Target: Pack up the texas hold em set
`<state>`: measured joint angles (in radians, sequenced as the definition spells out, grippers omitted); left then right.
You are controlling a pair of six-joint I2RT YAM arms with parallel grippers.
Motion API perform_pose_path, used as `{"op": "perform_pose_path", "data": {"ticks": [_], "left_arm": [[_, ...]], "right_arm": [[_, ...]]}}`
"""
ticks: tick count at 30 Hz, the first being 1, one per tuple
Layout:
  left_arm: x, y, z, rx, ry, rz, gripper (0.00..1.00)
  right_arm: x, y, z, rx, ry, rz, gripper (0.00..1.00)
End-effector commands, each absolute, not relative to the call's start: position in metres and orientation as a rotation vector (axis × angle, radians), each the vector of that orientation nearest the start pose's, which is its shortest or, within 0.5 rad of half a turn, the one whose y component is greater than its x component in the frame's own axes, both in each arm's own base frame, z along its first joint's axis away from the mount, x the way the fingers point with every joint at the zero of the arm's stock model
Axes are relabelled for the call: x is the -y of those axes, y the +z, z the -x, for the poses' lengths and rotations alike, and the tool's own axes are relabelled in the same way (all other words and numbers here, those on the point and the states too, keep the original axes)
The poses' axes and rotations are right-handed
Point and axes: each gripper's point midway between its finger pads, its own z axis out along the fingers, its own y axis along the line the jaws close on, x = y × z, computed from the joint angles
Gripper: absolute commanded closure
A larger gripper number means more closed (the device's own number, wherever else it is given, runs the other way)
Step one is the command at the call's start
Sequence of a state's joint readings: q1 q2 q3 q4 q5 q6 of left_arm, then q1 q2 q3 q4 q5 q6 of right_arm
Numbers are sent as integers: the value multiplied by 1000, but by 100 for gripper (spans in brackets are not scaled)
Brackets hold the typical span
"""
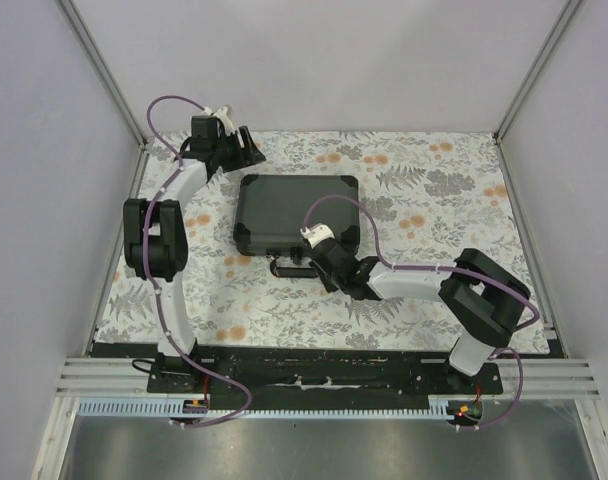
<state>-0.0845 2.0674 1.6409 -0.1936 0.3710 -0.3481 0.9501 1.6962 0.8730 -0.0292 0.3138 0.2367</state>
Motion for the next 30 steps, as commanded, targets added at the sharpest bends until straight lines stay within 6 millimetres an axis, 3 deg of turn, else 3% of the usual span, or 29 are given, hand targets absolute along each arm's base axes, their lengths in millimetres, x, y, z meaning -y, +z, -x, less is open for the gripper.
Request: {"op": "perform_pose_path", "data": {"ticks": [1,7,12,16,23,30], "left_arm": [[133,129,-565,-2203,-678,-109,26],[139,99,-546,-2305,-730,-248,26],[153,84,-508,-2407,-904,-256,28],[156,77,-476,-2440,-971,-141,30],[161,86,-436,-2411,-1060,19,34],[156,83,-400,-2436,-1038,73,36]], "right_arm": [[-297,64,-271,-2234,254,618,92],[-296,107,-276,-2207,344,524,88],[-288,119,-278,-2289,437,384,83],[-277,115,-274,-2381,470,261,80],[-249,89,-263,-2489,381,88,87],[-233,70,-274,-2508,310,41,82]]}}
